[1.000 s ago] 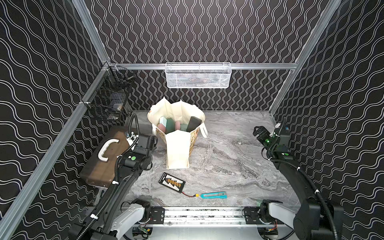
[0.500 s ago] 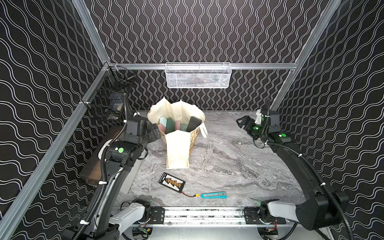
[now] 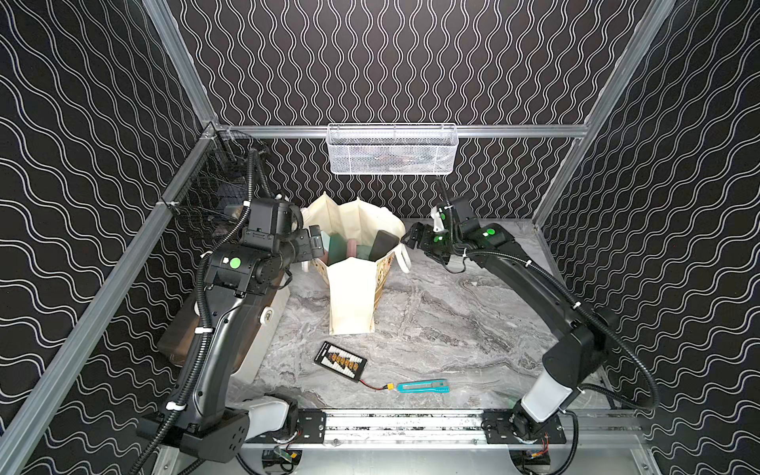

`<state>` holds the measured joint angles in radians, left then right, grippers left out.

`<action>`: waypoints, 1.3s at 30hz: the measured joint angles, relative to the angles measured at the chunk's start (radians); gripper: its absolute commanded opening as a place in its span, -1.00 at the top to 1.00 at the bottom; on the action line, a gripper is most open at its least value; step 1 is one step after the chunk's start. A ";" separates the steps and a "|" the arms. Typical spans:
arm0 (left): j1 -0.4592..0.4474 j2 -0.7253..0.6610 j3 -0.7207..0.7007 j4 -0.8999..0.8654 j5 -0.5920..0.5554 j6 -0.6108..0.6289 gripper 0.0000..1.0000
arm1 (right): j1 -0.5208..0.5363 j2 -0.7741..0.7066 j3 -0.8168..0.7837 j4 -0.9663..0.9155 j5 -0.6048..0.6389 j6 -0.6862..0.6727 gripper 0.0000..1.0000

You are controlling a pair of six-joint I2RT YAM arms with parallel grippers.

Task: Take out the pencil case from the canvas bag
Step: Pick up the canvas bag from the center of the board.

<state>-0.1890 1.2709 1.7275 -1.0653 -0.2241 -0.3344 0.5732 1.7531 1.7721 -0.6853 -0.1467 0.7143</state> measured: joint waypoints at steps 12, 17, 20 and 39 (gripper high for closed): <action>0.001 0.008 -0.004 -0.034 0.037 0.019 -0.99 | 0.039 0.166 0.194 -0.111 0.056 -0.008 0.11; 0.001 0.027 0.009 -0.055 0.020 0.020 -0.99 | 0.040 0.152 0.194 -0.121 0.060 -0.008 0.62; 0.001 0.031 0.004 -0.055 0.025 0.022 -0.99 | 0.039 0.120 0.177 -0.123 0.061 -0.008 0.83; 0.001 0.167 0.058 -0.011 0.210 -0.042 -0.97 | -0.185 -0.238 -0.261 -0.084 0.021 0.000 1.00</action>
<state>-0.1883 1.4376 1.7851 -1.0767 -0.0143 -0.3763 0.3878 1.5154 1.5108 -0.7692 -0.1261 0.7147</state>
